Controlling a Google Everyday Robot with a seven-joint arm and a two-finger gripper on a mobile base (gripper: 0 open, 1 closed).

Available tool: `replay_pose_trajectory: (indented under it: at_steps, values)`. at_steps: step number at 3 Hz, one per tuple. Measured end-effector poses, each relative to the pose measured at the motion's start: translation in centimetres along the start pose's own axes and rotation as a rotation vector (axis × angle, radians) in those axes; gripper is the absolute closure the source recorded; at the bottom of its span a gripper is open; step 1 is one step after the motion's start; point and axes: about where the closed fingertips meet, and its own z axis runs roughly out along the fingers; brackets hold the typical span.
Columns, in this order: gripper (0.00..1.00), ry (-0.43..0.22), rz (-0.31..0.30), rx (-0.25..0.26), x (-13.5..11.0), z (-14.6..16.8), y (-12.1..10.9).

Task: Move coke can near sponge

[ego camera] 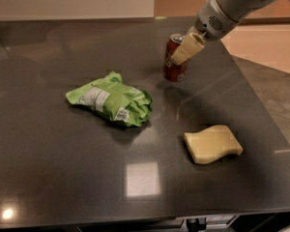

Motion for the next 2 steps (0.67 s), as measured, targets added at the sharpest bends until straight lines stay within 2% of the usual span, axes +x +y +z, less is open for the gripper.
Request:
replay_pose_trajectory:
  at_steps: [2]
  values:
    - [1.00, 0.048, 0.022, 0.023, 4.9, -5.0, 5.2]
